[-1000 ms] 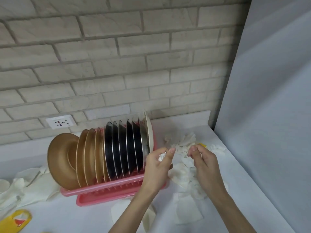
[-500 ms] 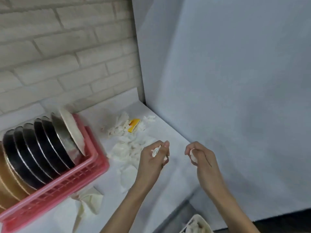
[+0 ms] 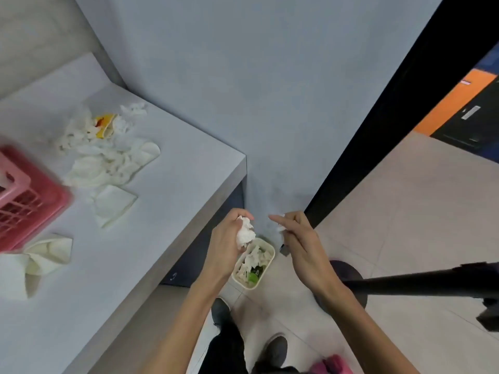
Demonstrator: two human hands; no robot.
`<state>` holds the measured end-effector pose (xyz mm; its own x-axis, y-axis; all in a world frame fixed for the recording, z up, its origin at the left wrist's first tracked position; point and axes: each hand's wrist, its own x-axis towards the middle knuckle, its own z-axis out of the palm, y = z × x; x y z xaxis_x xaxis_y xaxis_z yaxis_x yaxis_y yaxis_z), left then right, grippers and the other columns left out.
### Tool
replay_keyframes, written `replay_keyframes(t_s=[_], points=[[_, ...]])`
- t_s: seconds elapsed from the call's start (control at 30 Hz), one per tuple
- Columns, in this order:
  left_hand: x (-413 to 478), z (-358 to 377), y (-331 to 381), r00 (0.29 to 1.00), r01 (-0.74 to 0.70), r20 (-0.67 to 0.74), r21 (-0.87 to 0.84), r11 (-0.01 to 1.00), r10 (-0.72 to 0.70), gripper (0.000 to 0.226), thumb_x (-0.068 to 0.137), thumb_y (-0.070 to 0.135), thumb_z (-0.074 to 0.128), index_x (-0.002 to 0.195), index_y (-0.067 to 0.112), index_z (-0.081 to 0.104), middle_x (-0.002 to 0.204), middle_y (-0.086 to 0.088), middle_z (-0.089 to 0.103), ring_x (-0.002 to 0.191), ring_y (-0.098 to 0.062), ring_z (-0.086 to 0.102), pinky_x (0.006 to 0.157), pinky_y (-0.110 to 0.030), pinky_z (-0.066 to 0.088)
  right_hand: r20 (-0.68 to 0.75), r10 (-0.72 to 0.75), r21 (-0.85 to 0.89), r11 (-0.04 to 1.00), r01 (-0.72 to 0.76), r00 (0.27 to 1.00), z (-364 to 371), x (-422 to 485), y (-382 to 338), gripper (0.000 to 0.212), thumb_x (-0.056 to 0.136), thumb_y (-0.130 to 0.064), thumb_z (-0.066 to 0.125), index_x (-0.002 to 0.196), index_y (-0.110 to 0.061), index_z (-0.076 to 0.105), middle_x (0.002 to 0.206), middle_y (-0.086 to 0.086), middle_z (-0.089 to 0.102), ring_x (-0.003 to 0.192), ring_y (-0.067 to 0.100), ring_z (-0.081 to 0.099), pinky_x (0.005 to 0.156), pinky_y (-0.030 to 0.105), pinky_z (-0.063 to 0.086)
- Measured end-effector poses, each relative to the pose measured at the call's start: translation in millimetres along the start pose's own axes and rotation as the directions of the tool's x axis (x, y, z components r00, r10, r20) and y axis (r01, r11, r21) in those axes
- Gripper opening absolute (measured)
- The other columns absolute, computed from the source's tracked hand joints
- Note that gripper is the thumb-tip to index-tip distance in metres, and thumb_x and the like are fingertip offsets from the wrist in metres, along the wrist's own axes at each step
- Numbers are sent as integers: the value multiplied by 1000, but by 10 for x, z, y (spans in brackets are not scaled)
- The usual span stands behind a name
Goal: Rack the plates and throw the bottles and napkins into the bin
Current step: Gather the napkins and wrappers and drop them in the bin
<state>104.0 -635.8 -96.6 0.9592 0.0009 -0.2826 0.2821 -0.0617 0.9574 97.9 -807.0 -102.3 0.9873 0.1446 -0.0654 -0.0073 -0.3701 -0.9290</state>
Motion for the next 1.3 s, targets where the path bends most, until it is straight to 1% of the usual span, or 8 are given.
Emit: replay_keyframes(t_s=[0.2,0.33,0.43,0.63,0.73,0.87,1.0,1.3], points=[[-181,30,-623,988,124,80,105,987,-132,14,100,25,45,102,31,56,86,14,64,70,-3,59,57,-21,44,26,183,-34,983,-182,983,199,-379,446,38,98,-2,50,128,-23,62,101,-9,57,84,2,58,75,15,49],[-62,-60,-1210,973,195,96,161,968,-212,12,98,25,58,109,31,58,101,5,65,69,-4,57,54,-22,47,-41,352,0,936,-352,935,462,-454,951,26,91,-6,64,112,-22,63,76,-2,66,64,12,64,67,28,54],[191,-131,-1810,959,245,96,193,950,-267,24,92,28,67,112,33,56,109,12,63,85,-9,62,61,-22,50,-68,411,-46,909,-414,909,730,-353,1511,16,86,-13,72,95,-26,67,67,-10,63,56,4,55,57,17,45],[832,-121,-3321,951,278,38,323,905,-306,31,78,23,81,98,26,58,102,5,68,89,-11,65,67,-18,49,-80,495,-123,857,-501,865,1306,81,2963,25,84,-8,70,98,-29,70,98,-4,63,79,6,57,71,14,41],[1131,-40,-4127,972,184,52,441,878,-230,32,76,21,84,102,24,65,106,4,65,93,-12,62,74,-13,46,-103,490,-175,848,-501,866,1536,328,3680,30,91,-12,61,120,-20,66,114,-3,55,95,15,59,77,5,41],[1425,95,-5133,974,32,151,647,761,-169,36,80,27,80,114,22,69,111,9,62,95,-14,61,79,-22,50,-39,485,-217,849,-481,874,1818,543,4562,38,99,-7,39,130,-10,61,118,4,49,103,27,60,96,40,50],[1731,239,-5829,957,-53,233,732,679,-176,41,84,27,75,121,23,59,118,10,60,100,-16,60,81,-34,51,39,443,-379,836,-397,896,2008,799,5258,34,98,-4,45,125,-7,65,117,13,49,102,33,60,93,25,42],[2475,471,-6877,928,-96,299,768,634,-222,41,78,25,81,114,15,64,114,-3,59,99,-22,59,77,-28,42,199,343,-686,718,-119,918,2442,1722,6249,37,90,1,53,123,-12,65,124,12,47,102,35,59,92,40,49]])
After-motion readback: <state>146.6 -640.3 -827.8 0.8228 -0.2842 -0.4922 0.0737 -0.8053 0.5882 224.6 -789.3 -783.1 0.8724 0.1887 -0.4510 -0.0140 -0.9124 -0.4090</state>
